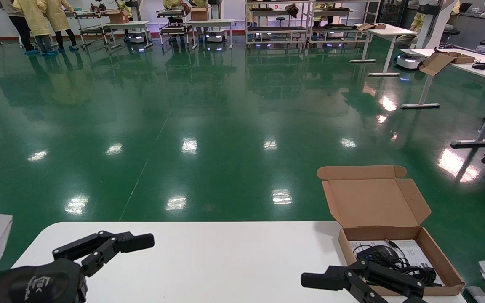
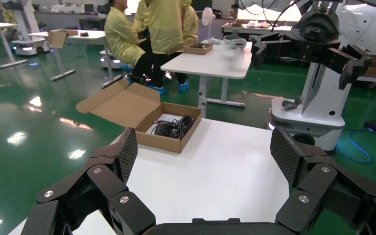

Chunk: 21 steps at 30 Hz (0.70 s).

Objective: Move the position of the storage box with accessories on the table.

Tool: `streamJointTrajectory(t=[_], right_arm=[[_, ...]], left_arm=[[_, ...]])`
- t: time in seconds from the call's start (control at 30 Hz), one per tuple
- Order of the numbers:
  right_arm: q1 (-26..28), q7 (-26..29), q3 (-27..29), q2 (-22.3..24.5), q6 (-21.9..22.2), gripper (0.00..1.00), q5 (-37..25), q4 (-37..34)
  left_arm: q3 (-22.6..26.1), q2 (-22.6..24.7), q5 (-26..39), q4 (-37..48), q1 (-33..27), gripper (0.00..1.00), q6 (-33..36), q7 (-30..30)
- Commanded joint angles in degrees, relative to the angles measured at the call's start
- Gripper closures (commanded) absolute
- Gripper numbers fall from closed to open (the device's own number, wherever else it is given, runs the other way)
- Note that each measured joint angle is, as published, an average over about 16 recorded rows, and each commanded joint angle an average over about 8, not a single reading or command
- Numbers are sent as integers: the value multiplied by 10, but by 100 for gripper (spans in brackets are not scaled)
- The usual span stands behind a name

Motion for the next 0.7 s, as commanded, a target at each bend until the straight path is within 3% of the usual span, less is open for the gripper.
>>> streamJointTrajectory(t=[0.03,0.7], right_arm=[[1,0,-1,0,1,0,1,-1],[3,-1,-4,-1,2,0,2,-5]], left_arm=[[0,0,0,0,0,0,0,0],[0,0,0,0,0,0,0,0]])
